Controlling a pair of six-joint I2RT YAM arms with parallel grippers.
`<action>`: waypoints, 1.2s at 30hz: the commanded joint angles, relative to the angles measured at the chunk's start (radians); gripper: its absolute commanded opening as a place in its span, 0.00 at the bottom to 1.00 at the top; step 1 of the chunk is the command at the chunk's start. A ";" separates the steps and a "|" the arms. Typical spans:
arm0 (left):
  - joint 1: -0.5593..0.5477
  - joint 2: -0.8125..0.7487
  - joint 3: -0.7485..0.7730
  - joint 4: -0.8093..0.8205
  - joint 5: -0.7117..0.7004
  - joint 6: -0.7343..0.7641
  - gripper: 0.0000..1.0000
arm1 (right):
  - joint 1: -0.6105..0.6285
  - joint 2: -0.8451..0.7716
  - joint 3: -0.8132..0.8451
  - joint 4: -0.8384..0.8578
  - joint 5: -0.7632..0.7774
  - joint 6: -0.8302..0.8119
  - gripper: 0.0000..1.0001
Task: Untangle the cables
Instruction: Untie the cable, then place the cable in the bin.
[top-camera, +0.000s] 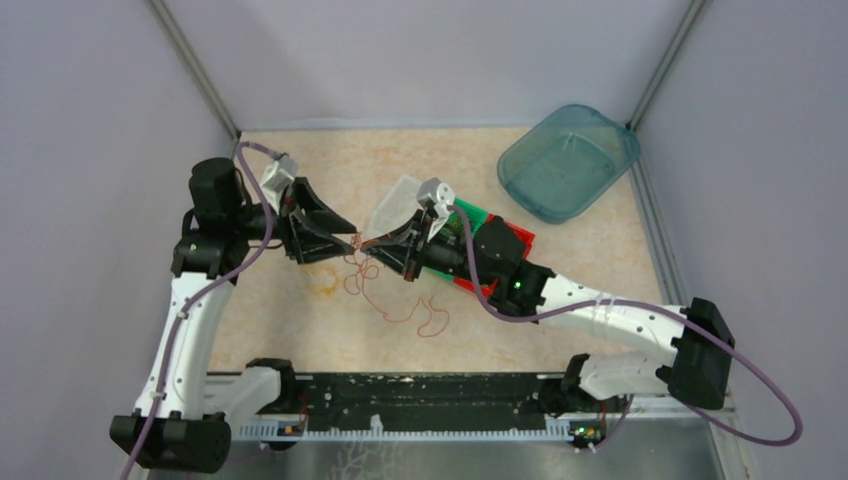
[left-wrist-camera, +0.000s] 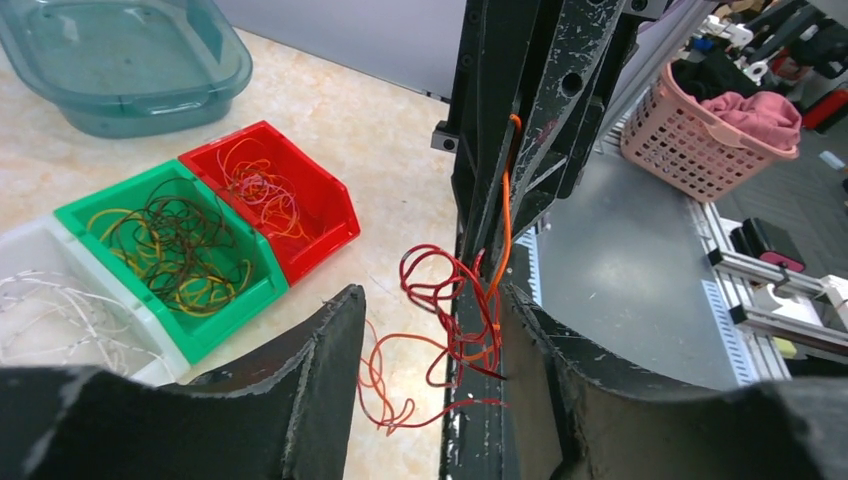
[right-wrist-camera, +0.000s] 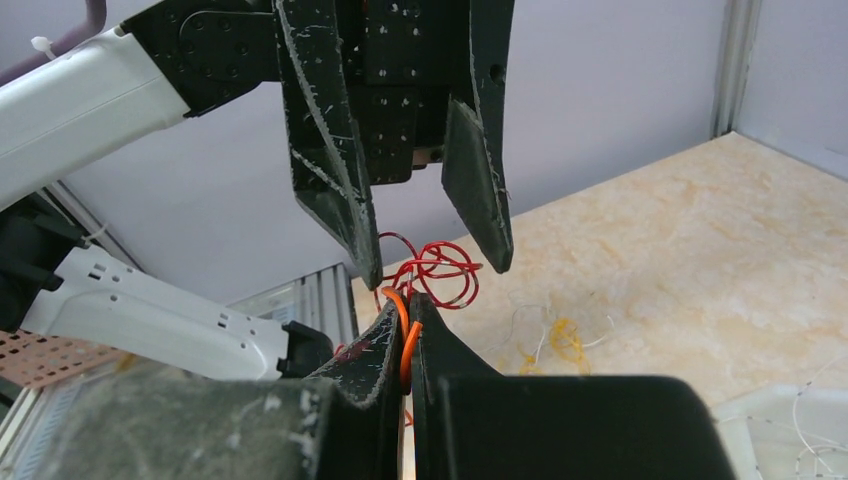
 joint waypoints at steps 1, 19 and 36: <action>-0.033 0.004 -0.005 -0.039 -0.012 0.011 0.60 | 0.008 -0.001 0.046 0.070 0.001 -0.004 0.00; -0.044 0.045 0.159 -0.118 -0.545 0.192 0.00 | -0.069 -0.185 -0.180 0.062 0.112 0.044 0.15; -0.254 0.267 0.432 -0.095 -0.545 0.024 0.00 | -0.077 -0.380 -0.357 -0.057 0.193 0.072 0.11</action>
